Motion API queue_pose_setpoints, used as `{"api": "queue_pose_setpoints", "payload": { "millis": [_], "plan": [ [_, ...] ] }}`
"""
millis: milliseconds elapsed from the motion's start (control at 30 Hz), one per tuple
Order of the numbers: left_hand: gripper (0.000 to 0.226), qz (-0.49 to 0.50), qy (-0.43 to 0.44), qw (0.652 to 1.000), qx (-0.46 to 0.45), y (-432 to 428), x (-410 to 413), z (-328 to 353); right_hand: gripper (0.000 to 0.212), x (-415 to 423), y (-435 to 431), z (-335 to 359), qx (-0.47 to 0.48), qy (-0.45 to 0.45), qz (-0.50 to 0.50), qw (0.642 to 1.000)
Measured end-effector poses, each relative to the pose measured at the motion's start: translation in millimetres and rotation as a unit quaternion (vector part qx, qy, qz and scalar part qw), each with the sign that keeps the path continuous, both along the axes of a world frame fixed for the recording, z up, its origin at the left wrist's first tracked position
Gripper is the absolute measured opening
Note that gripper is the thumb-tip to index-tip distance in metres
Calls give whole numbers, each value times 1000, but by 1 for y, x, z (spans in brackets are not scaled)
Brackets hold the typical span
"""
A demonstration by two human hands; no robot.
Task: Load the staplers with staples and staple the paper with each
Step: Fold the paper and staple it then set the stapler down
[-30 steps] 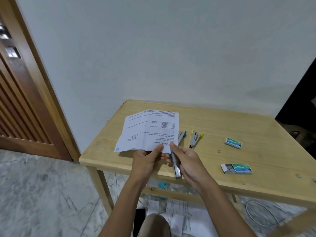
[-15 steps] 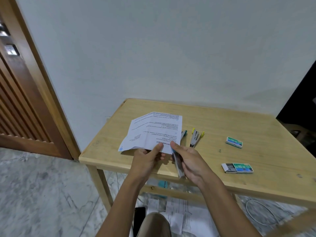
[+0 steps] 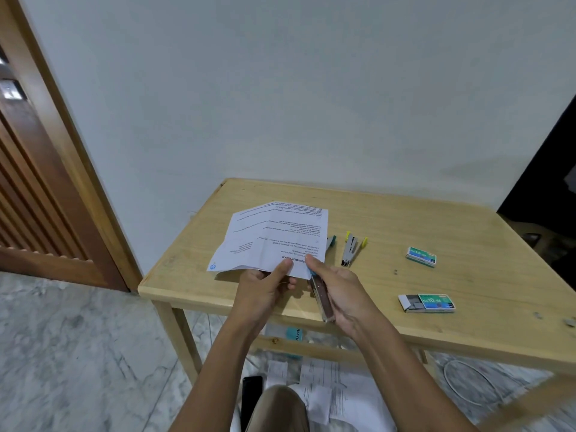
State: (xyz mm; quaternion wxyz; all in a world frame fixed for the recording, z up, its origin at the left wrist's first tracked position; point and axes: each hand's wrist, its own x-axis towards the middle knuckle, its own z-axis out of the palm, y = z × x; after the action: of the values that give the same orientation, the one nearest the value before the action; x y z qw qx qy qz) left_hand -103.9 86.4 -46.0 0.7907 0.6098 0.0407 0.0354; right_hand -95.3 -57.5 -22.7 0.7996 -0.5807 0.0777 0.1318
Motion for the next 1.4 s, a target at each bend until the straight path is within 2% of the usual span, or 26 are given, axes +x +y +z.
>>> {"api": "queue_pose_setpoints", "payload": {
  "millis": [100,300,400,500,567,633,667,700,733,833,967,1067,1233,1300,1400],
  "plan": [
    [26,-11,18,999,-24,0,-1,1,36,-8,-2,5,-16,-9,10,1000],
    [28,-13,46,996,-76,3,9,8,50,-28,-16,10,-65,-13,-7,998],
    [23,28,75,997,8,8,17,16,54,-33,-30,14,-52,-2,-16,999],
    [20,92,85,983,132,16,32,18,43,-32,-45,16,-37,34,-20,999],
    [34,142,76,948,273,18,45,18,33,-33,-54,20,-34,44,-17,998],
    [82,177,124,876,431,18,57,12,27,-34,-62,23,-43,36,-33,998],
    [102,195,166,840,479,16,57,11,27,-35,-66,25,-54,28,-44,997],
    [110,214,187,815,505,15,56,8,29,-37,-71,26,-72,21,-52,996],
    [109,235,182,802,519,13,51,6,30,-38,-74,27,-94,15,-57,994],
    [96,269,92,776,563,13,41,-4,34,-42,-84,32,-168,-6,-58,984],
    [81,144,54,748,646,20,57,-5,37,-40,-90,40,-219,-35,-64,973],
    [70,94,68,744,658,30,74,-3,44,-32,-91,44,-251,-58,-65,964],
    [64,139,50,739,657,30,81,-8,56,3,-94,46,-342,-93,-88,931],
    [63,140,58,736,659,29,86,-10,54,20,-97,48,-395,-111,-99,907],
    [68,123,79,741,655,26,95,-8,32,57,-101,47,-469,-136,-113,865]
  ]
}}
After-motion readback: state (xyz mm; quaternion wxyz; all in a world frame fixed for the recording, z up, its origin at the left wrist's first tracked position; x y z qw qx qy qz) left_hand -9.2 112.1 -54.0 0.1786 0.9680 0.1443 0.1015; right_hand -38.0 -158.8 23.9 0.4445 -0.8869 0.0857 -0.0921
